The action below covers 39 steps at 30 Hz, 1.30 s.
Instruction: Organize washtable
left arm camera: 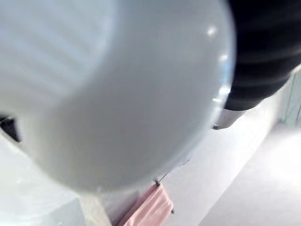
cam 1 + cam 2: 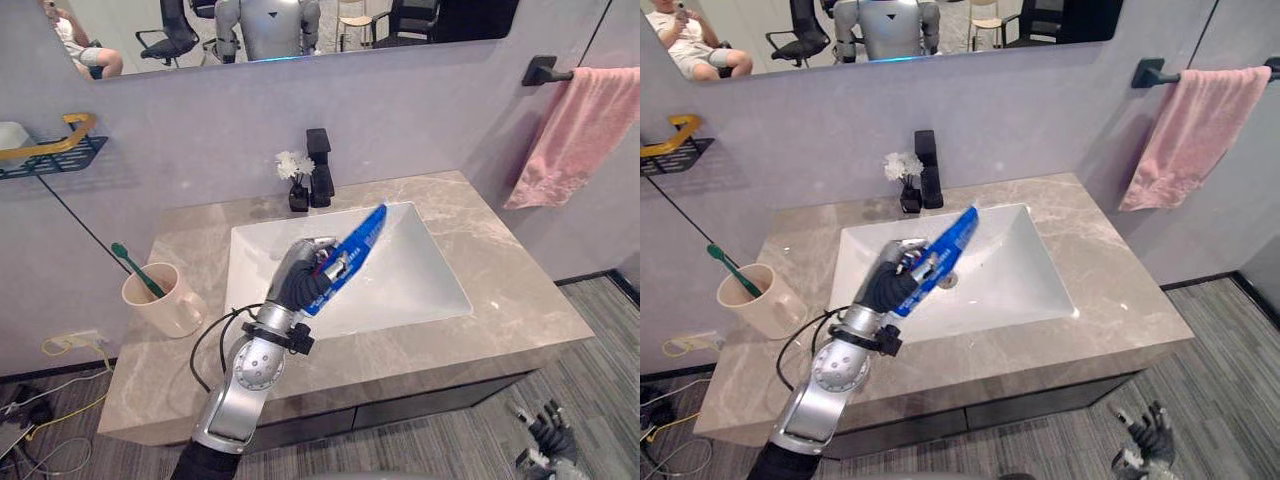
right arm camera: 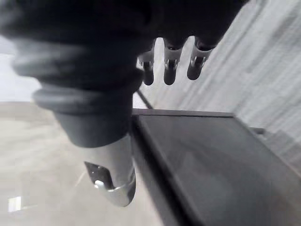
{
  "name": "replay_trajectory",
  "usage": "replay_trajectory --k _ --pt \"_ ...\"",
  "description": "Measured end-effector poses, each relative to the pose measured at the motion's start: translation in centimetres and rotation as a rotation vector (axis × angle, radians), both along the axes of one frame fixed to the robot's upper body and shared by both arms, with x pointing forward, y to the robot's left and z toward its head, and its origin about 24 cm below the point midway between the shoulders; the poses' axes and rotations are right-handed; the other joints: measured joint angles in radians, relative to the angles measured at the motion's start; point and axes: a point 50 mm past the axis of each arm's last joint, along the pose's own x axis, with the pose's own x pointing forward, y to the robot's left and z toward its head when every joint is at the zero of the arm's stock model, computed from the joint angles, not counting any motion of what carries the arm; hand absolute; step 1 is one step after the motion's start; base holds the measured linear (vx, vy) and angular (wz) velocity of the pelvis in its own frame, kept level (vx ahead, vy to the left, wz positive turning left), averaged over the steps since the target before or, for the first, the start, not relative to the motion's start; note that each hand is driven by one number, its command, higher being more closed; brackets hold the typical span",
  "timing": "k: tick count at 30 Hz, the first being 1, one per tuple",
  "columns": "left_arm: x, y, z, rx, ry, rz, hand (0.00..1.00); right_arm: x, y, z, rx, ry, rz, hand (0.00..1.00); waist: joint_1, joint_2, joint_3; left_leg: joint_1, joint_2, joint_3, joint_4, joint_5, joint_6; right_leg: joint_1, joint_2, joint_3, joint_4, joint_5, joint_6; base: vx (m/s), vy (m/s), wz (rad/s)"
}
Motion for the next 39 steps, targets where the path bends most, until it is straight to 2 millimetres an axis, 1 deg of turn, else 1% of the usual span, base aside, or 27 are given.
replay_trajectory --k 1,2,3,4,7,9,10,11,12,14,15,16,17,18,20,21,22,23,24,25,26,27,29,30,34,37,39 --pt "-0.4 0.5 0.0 -0.006 0.001 0.022 1.0 0.3 -0.4 1.7 -0.048 -0.062 0.004 0.0 -0.005 0.003 -0.002 0.0 0.0 0.008 0.0 -0.001 0.0 -0.007 0.0 0.009 0.005 0.0 0.0 -0.02 0.001 -0.19" --pt "-0.7 0.9 -0.1 -0.013 0.003 0.034 1.0 0.3 -0.7 2.9 -0.083 -0.103 0.008 0.0 -0.006 0.004 -0.002 0.0 0.0 0.01 0.0 -0.001 0.001 -0.009 0.0 0.012 0.008 0.0 0.0 -0.02 0.001 -0.12" --pt "-0.9 1.2 -0.1 -0.026 0.009 0.045 1.0 0.1 -1.1 4.6 -0.132 -0.153 0.007 0.0 -0.008 0.001 -0.001 0.001 -0.001 0.011 0.0 -0.002 0.0 -0.01 -0.001 0.012 0.01 0.0 0.001 -0.02 -0.005 -0.04" --pt "-1.0 1.5 -0.1 -0.027 0.009 0.055 1.0 -0.1 -1.2 5.6 -0.163 -0.178 0.006 0.0 -0.008 0.001 -0.002 0.001 -0.001 0.012 0.0 -0.004 -0.002 -0.011 -0.001 0.013 0.011 -0.001 0.001 -0.02 -0.006 -0.05" --pt "-1.9 2.3 -0.1 -0.029 0.013 0.09 1.0 -0.3 -1.8 10.6 -0.317 -0.324 0.042 0.0 -0.009 0.001 -0.002 -0.001 -0.003 0.028 -0.001 -0.005 -0.005 -0.028 0.0 0.03 0.02 -0.003 0.004 -0.03 -0.003 -0.14" --pt "-2.1 2.4 -0.1 -0.03 0.023 0.083 1.0 -0.1 -1.7 13.0 -0.389 -0.414 0.064 0.0 -0.01 -0.002 -0.005 -0.001 -0.005 0.033 -0.001 -0.005 -0.005 -0.031 0.0 0.035 0.02 -0.003 0.005 -0.03 -0.002 -0.12" --pt "-2.2 2.4 -0.2 -0.031 0.029 0.073 1.0 0.3 -1.4 14.3 -0.429 -0.47 0.091 0.0 -0.01 -0.005 -0.01 -0.001 -0.006 0.037 0.0 -0.005 -0.004 -0.033 0.001 0.038 0.02 -0.002 0.005 -0.02 -0.012 -0.08" --pt "-2.2 2.3 -0.1 -0.033 0.029 0.062 1.0 1.1 -1.1 15.7 -0.46 -0.531 0.132 0.0 -0.01 -0.006 -0.012 -0.001 -0.006 0.039 0.0 -0.005 -0.004 -0.036 0.0 0.041 0.022 -0.002 0.006 -0.02 -0.011 -0.08" --pt "-2.2 2.3 -0.1 -0.033 0.027 0.058 1.0 1.6 -0.9 16.3 -0.477 -0.561 0.157 0.0 -0.01 -0.007 -0.013 -0.003 -0.006 0.041 0.0 -0.005 -0.004 -0.039 0.0 0.042 0.022 -0.002 0.006 -0.03 -0.009 -0.06" --pt "-2.3 2.1 -0.1 -0.053 0.028 0.037 1.0 4.1 0.2 18.5 -0.497 -0.712 0.261 0.0 -0.008 -0.008 -0.02 -0.01 -0.008 0.041 0.003 -0.002 0.001 -0.045 -0.001 0.043 0.022 0.0 0.008 -0.03 -0.014 -0.01" --pt "-2.3 2.0 -0.1 -0.055 0.029 0.032 1.0 4.8 0.7 18.9 -0.494 -0.742 0.295 0.0 -0.008 -0.011 -0.023 -0.013 -0.008 0.039 0.004 -0.002 0.002 -0.046 -0.001 0.041 0.022 0.001 0.01 -0.02 -0.019 0.1" --pt "-2.3 1.8 -0.1 -0.062 0.03 0.016 1.0 6.2 1.7 19.7 -0.474 -0.815 0.36 0.0 -0.006 -0.006 -0.032 -0.02 -0.008 0.031 0.008 -0.001 0.002 -0.046 -0.002 0.035 0.02 0.002 0.011 0.0 -0.03 0.18" --pt "-2.3 1.5 -0.1 -0.068 0.033 0.001 1.0 7.5 3.1 20.2 -0.446 -0.871 0.435 0.0 -0.004 -0.009 -0.037 -0.027 -0.008 0.021 0.011 -0.001 0.002 -0.046 -0.003 0.026 0.017 0.004 0.013 0.0 -0.032 0.23" --pt "-2.4 1.3 -0.1 -0.069 0.034 -0.01 1.0 8.1 3.8 20.4 -0.433 -0.889 0.473 0.0 -0.002 -0.008 -0.041 -0.033 -0.009 0.014 0.014 -0.001 0.003 -0.045 -0.003 0.018 0.016 0.004 0.013 0.01 -0.043 0.35" --pt "-2.2 0.4 0.3 -0.089 0.026 -0.064 1.0 9.7 6.2 20.7 -0.363 -0.944 0.597 0.0 0.021 -0.007 -0.042 -0.054 -0.009 -0.015 0.031 -0.001 0.003 -0.043 -0.006 -0.012 0.017 0.005 0.015 0.01 -0.037 0.37" --pt "-2.2 0.2 0.4 -0.091 0.021 -0.074 1.0 10.0 6.7 20.6 -0.344 -0.953 0.623 0.0 0.026 -0.007 -0.042 -0.058 -0.009 -0.025 0.032 0.0 0.004 -0.041 -0.006 -0.02 0.017 0.005 0.015 0.0 -0.037 0.36" --pt "-2.1 -0.1 0.6 -0.095 0.012 -0.089 1.0 10.7 7.7 20.5 -0.305 -0.964 0.676 0.0 0.036 -0.006 -0.042 -0.063 -0.009 -0.04 0.035 0.002 0.006 -0.037 -0.006 -0.041 0.018 0.005 0.015 0.0 -0.03 0.31" --pt "-2.1 -0.3 0.7 -0.097 0.009 -0.096 1.0 10.9 8.1 20.4 -0.289 -0.968 0.694 0.0 0.042 -0.006 -0.042 -0.066 -0.009 -0.045 0.037 0.002 0.006 -0.035 -0.007 -0.047 0.018 0.005 0.015 0.0 -0.03 0.33" --pt "-2.1 -0.6 0.9 -0.1 0.001 -0.113 1.0 11.2 9.0 20.2 -0.253 -0.974 0.731 0.0 0.052 -0.006 -0.042 -0.068 -0.01 -0.055 0.039 0.002 0.007 -0.031 -0.007 -0.057 0.017 0.005 0.015 0.0 -0.023 0.28" --pt "-2.1 -0.8 0.9 -0.101 0.001 -0.123 1.0 11.7 10.1 19.8 -0.215 -0.971 0.779 0.0 0.051 -0.006 -0.042 -0.068 -0.011 -0.067 0.039 0.003 0.008 -0.024 -0.008 -0.074 0.018 0.005 0.015 -0.01 -0.02 0.25" --pt "-2.1 -0.9 0.9 -0.102 0.002 -0.126 1.0 11.9 10.5 19.7 -0.199 -0.97 0.798 0.0 0.051 -0.006 -0.043 -0.068 -0.012 -0.069 0.039 0.003 0.008 -0.024 -0.009 -0.075 0.019 0.005 0.015 -0.02 -0.009 0.18" --pt "-2.1 -1.1 0.9 -0.103 0.001 -0.136 1.0 12.4 11.7 19.2 -0.141 -0.968 0.832 0.0 0.052 -0.006 -0.042 -0.072 -0.015 -0.074 0.039 0.005 0.01 -0.025 -0.011 -0.079 0.018 0.005 0.015 -0.02 0.0 0.1" --pt "-2.1 -1.4 0.9 -0.106 -0.002 -0.148 1.0 12.6 12.5 18.6 -0.082 -0.968 0.84 0.0 0.051 -0.005 -0.042 -0.079 -0.02 -0.086 0.038 0.008 0.014 -0.025 -0.015 -0.096 0.018 0.005 0.015 -0.03 0.002 0.18" --pt "-2.0 -1.7 1.1 -0.11 -0.012 -0.16 1.0 12.8 13.2 17.9 -0.02 -0.953 0.847 0.0 0.053 -0.005 -0.042 -0.08 -0.024 -0.09 0.032 0.012 0.019 -0.025 -0.019 -0.1 0.018 0.005 0.015 -0.04 0.009 0.17" --pt "-1.7 -1.9 1.6 -0.12 -0.041 -0.156 1.0 13.2 14.9 16.4 0.111 -0.919 0.875 0.0 0.052 -0.004 -0.042 -0.078 -0.036 -0.1 0.011 0.027 0.026 -0.026 -0.028 -0.114 0.018 0.005 0.015 -0.03 0.014 0.11" --pt "-1.4 -2.0 1.8 -0.125 -0.055 -0.15 1.0 13.2 16.0 16.2 0.183 -0.925 0.9 0.0 0.052 -0.004 -0.042 -0.071 -0.045 -0.11 -0.024 0.05 0.031 -0.03 -0.033 -0.126 0.018 0.005 0.015 -0.03 0.017 0.1" --pt "-1.4 -2.0 1.8 -0.13 -0.057 -0.145 1.0 13.3 16.7 15.8 0.227 -0.917 0.923 0.0 0.053 -0.004 -0.042 -0.067 -0.047 -0.11 -0.031 0.053 0.03 -0.03 -0.035 -0.126 0.018 0.005 0.015 0.0 0.0 0.0"
